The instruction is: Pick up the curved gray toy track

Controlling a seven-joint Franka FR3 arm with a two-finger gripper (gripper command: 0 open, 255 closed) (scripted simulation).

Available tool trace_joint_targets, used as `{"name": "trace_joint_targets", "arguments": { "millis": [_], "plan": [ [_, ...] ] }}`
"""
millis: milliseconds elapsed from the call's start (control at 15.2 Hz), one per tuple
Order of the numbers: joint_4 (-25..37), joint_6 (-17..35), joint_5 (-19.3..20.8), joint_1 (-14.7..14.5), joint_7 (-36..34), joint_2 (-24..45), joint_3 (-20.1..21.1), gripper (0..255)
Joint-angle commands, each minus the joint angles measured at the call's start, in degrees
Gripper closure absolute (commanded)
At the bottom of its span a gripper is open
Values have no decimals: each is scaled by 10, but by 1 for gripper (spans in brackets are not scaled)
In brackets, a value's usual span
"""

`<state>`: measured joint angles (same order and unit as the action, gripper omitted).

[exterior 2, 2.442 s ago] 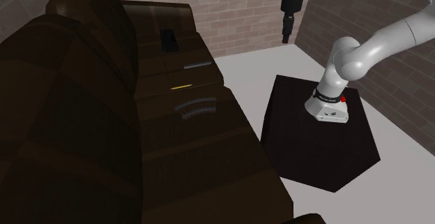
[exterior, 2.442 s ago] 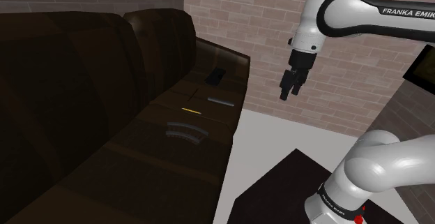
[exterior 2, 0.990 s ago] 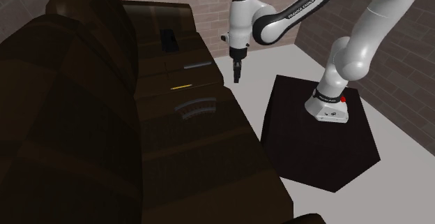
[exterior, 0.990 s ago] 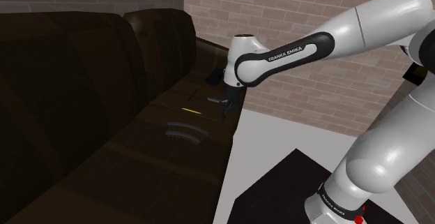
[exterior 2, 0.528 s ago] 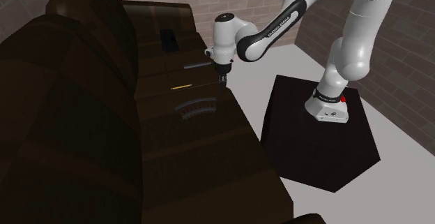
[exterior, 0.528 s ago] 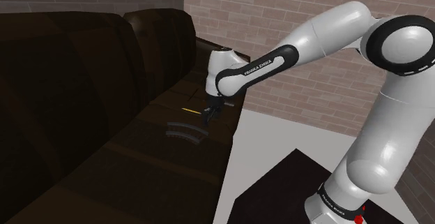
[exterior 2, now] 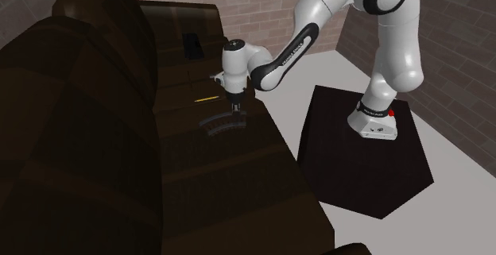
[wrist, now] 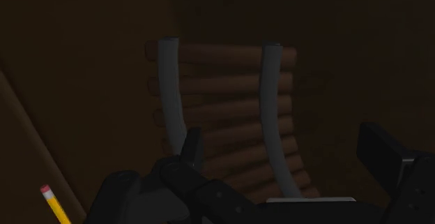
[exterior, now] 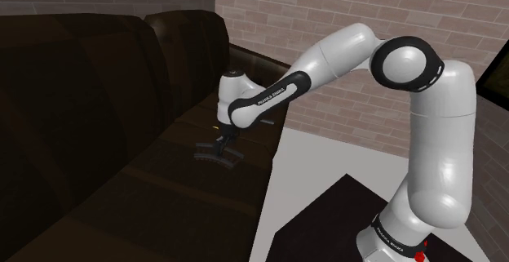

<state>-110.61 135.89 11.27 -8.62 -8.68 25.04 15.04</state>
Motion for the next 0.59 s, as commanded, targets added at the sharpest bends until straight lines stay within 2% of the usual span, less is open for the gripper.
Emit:
{"name": "trace_joint_targets", "arguments": {
  "millis": [0,528],
  "plan": [
    [11,6,7,-4,-1,17,-3,0],
    [9,43,21,-10,-12,52,-12,0]
  ]
}}
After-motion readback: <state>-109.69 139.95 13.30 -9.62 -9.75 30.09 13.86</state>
